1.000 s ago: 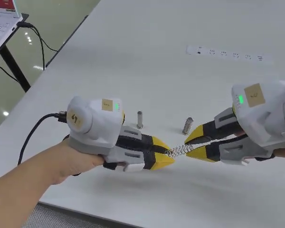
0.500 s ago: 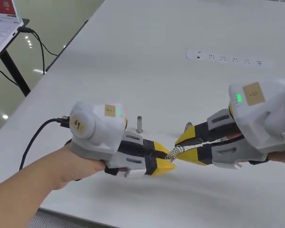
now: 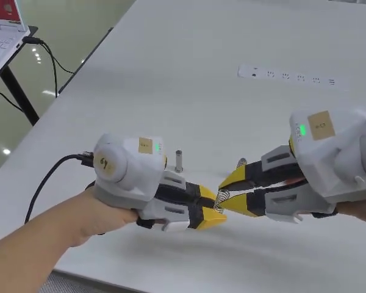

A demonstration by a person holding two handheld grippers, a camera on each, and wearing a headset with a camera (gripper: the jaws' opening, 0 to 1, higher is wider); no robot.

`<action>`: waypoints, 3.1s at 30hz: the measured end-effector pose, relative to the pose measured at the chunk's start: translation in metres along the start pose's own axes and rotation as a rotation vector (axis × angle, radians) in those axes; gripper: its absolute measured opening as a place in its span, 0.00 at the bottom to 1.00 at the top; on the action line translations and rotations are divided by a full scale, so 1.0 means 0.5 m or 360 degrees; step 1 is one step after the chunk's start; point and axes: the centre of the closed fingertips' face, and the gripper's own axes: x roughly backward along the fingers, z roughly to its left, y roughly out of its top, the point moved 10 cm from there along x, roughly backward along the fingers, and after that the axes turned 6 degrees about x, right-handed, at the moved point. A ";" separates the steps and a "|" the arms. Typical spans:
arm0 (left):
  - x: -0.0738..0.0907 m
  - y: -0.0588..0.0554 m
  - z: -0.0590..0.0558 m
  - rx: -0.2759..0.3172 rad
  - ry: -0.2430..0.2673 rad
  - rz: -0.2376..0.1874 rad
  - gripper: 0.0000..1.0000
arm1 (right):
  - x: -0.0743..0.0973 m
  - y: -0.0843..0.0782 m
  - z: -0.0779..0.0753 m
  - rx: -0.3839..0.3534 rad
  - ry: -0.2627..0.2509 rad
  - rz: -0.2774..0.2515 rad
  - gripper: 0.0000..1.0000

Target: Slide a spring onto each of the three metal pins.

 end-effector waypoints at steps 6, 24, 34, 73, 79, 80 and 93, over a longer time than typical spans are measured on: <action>0.000 0.002 -0.001 -0.0002 0.0005 0.0000 0.02 | -0.001 -0.001 0.001 -0.0020 -0.0017 -0.0027 0.08; 0.000 -0.002 -0.002 0.0025 0.0009 0.0029 0.03 | -0.006 -0.009 0.008 -0.0109 -0.0054 -0.0104 0.08; 0.007 0.003 0.010 0.0061 0.0088 -0.0009 0.17 | -0.003 -0.013 0.001 -0.0102 -0.0089 -0.0085 0.08; 0.170 -0.040 0.040 0.0236 0.0555 -0.0077 0.98 | -0.012 -0.058 -0.019 -0.0175 -0.0223 -0.0048 0.08; 0.191 -0.044 0.043 0.0258 0.0588 -0.0093 0.98 | -0.012 -0.067 -0.021 -0.0176 -0.0252 -0.0026 0.08; 0.194 -0.043 0.044 0.0260 0.0598 -0.0097 0.98 | -0.013 -0.067 -0.021 -0.0177 -0.0254 -0.0027 0.08; 0.202 -0.052 0.039 0.0285 0.0609 -0.0085 0.98 | -0.037 -0.059 -0.038 -0.0169 -0.0258 -0.0016 0.08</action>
